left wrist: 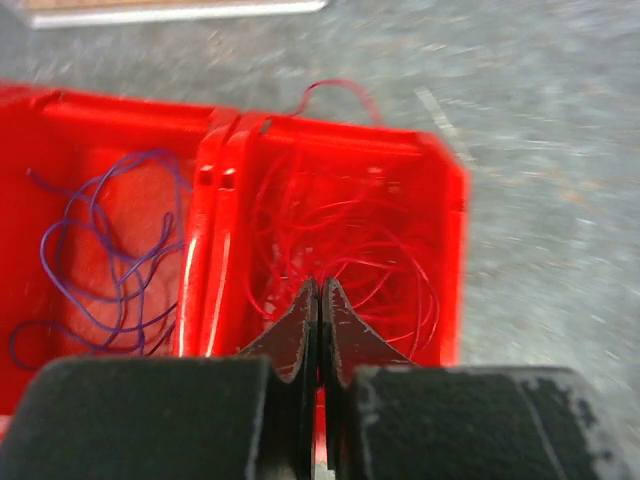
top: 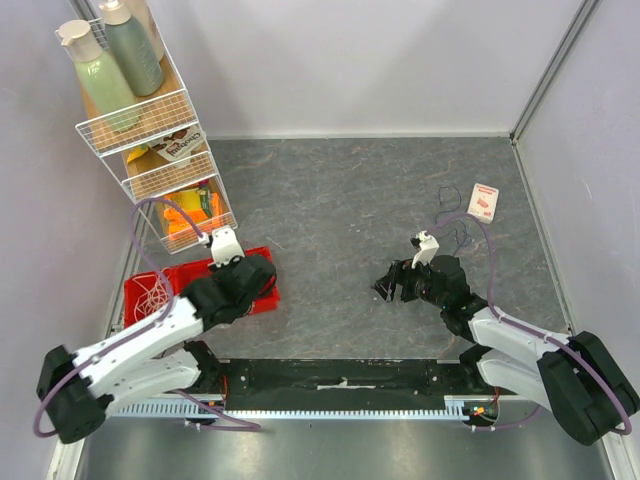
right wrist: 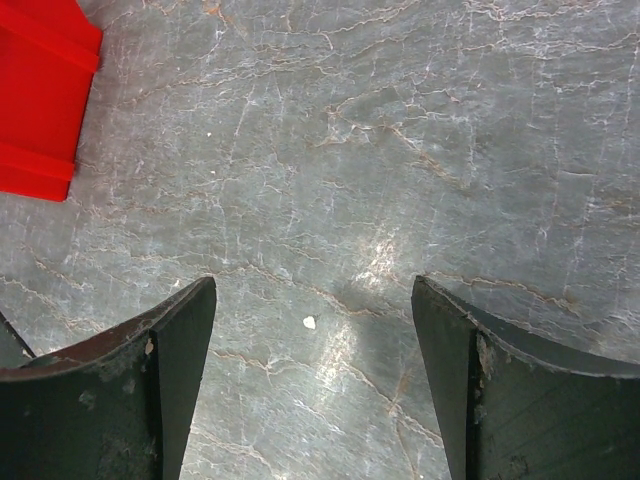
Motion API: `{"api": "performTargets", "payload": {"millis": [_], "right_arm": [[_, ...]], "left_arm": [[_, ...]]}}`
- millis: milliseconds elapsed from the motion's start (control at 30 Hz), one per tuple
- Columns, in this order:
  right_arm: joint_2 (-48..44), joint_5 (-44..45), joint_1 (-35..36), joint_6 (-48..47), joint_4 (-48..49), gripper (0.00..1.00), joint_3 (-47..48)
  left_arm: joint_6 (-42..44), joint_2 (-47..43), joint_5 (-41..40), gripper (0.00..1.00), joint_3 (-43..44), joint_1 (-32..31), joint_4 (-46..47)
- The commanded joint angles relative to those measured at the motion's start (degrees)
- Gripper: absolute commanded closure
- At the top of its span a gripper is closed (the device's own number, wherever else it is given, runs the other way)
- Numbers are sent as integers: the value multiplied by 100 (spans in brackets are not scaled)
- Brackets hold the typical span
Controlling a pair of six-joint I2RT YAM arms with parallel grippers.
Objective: Untangle the cables
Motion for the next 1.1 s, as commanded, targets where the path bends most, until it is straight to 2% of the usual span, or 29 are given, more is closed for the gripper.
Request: {"api": "performTargets", "payload": {"millis": [0, 100, 200, 267, 367, 433, 500, 533, 600, 700, 833, 900, 1067], "right_arm": [[-22, 110, 5, -101, 123, 14, 203], [-66, 101, 5, -101, 105, 14, 176], [-162, 171, 5, -66, 44, 14, 185], [-233, 338, 5, -22, -271, 14, 316], [-364, 1231, 5, 232, -1254, 14, 860], [-435, 2600, -4, 609, -2149, 14, 1343], [-461, 3744, -65, 874, -2775, 14, 1652], [-435, 4123, -135, 944, -2908, 15, 1740], [-278, 4530, -441, 1024, -3024, 16, 1889], [257, 4269, -1196, 1007, -3015, 16, 2249], [1294, 4004, -1971, 928, -2928, 11, 2821], [1760, 3855, -2218, 884, -2770, 5, 3128], [2798, 3380, -2641, 927, -2760, 2, 3884]], "left_arm": [[-1020, 931, 301, 98, -208, 858, 258], [-1222, 1275, 408, 98, -50, 966, 145], [-1170, 1066, 303, 98, -41, 975, 171], [-1012, 819, 294, 87, -50, 966, 224], [-618, 354, 478, 54, -15, 975, 276], [-292, -32, 723, 45, 47, 975, 311], [514, -594, 1196, 39, 73, 975, 722], [953, -797, 1443, 37, 47, 966, 960], [1570, -1263, 2014, 25, -49, 975, 1478], [2028, -1826, 2691, 19, -181, 975, 1972], [2354, -2231, 3473, 18, -331, 975, 2376], [2486, -2310, 3887, 18, -401, 975, 2552], [2645, -2302, 4722, 18, -542, 975, 2843]]}}
